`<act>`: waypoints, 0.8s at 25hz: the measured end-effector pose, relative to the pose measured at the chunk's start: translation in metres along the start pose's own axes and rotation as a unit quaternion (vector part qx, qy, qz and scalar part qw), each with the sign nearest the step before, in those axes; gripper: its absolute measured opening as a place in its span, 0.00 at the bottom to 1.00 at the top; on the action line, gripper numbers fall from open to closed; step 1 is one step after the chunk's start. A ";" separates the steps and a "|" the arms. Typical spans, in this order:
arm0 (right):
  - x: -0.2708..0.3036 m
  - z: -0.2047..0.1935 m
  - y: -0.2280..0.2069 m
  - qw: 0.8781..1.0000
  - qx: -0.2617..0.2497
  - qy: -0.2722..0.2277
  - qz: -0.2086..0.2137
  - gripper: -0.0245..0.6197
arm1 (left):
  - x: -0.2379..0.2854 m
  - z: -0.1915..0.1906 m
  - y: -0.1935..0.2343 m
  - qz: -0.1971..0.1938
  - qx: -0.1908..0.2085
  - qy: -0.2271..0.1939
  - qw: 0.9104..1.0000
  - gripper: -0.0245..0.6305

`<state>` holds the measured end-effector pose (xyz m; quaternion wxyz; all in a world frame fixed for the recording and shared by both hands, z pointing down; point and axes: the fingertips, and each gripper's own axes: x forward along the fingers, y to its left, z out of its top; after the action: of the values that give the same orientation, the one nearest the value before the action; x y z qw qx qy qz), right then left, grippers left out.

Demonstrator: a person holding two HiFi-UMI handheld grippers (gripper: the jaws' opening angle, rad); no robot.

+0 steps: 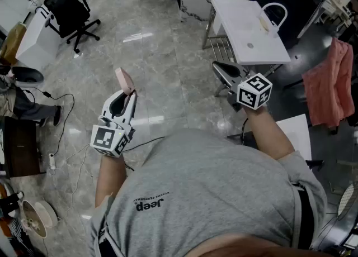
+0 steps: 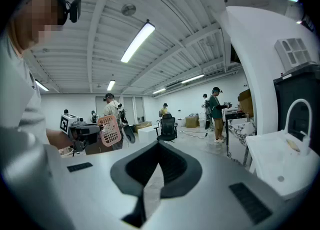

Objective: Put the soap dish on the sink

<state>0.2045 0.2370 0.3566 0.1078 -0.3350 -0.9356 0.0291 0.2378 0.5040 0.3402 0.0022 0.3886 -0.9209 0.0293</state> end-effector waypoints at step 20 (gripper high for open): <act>-0.028 0.006 -0.029 1.000 -0.001 -0.002 0.011 0.12 | 0.035 0.010 -0.035 -0.003 -0.008 -0.004 1.000 0.13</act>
<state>0.2068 0.1970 0.3492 0.1052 -0.3453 -0.9321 0.0300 0.2389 0.4540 0.3326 0.0022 0.3909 -0.9202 0.0203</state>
